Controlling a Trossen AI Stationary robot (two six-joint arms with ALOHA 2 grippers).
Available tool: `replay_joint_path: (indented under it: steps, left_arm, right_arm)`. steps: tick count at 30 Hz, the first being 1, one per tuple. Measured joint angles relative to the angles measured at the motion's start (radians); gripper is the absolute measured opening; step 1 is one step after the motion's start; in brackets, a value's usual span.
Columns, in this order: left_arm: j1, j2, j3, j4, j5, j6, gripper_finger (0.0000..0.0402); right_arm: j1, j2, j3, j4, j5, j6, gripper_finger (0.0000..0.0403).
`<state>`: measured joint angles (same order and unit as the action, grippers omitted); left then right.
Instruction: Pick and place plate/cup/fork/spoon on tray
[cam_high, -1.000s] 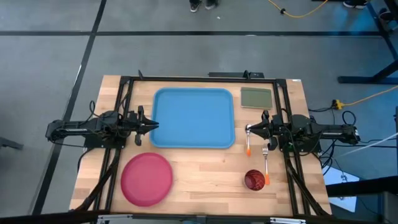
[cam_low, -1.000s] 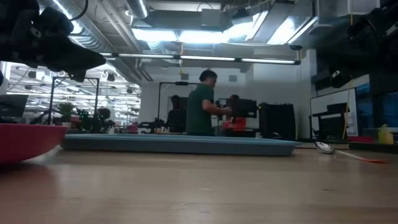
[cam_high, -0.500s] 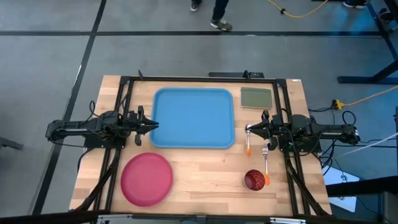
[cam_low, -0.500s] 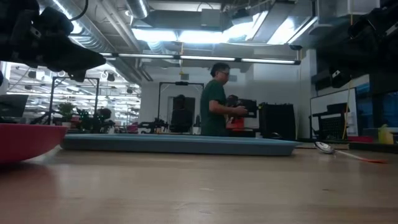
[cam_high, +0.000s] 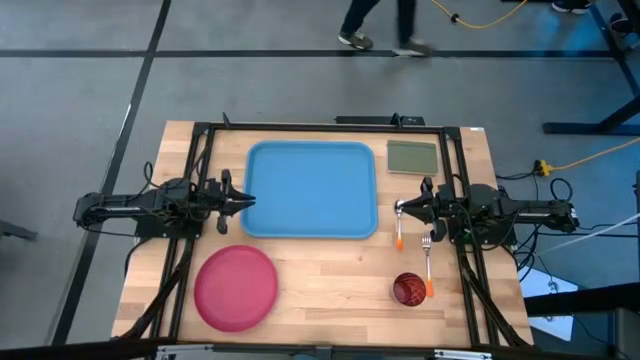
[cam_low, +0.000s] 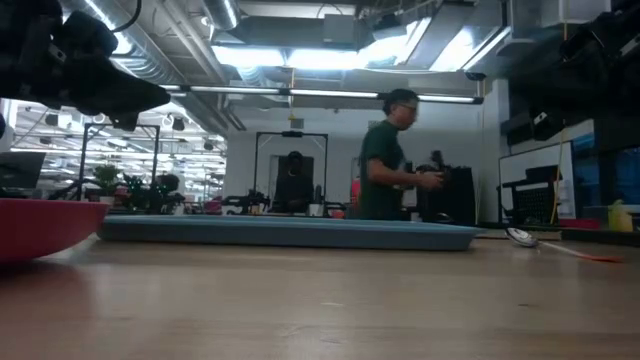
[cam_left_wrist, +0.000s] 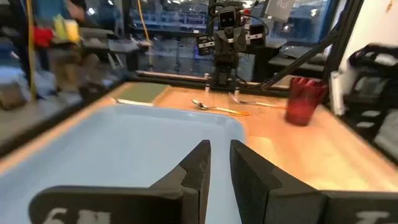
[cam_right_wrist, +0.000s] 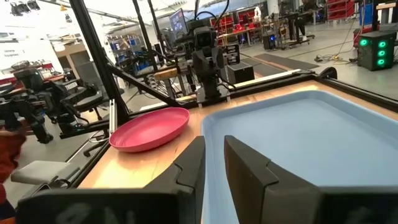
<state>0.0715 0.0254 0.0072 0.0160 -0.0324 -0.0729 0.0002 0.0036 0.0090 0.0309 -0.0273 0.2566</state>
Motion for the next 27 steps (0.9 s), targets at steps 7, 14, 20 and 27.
replay_joint_path:
  steps: [7, 14, 20, 27]
  left_arm:
    - [0.0, 0.0, -0.001, 0.04, -0.086, 0.215, 0.0055]
    - [0.0, 0.0, -0.001, 0.18, -0.155, 0.154, 0.0055]
    - [0.0, 0.0, -0.001, 0.205, -0.176, 0.159, 0.0055]
    - [0.0, 0.0, -0.001, 0.149, -0.176, 0.161, 0.0055]
  right_arm:
    - [0.0, 0.0, 0.0, 0.103, 0.001, 0.0, 0.0065]
    - [0.0, 0.0, 0.0, 0.262, 0.0, 0.054, 0.0065]
    - [0.0, 0.002, 0.001, 0.346, -0.1, -0.005, 0.0065]
    - [0.002, 0.007, 0.036, 0.379, -0.157, 0.004, 0.0065]
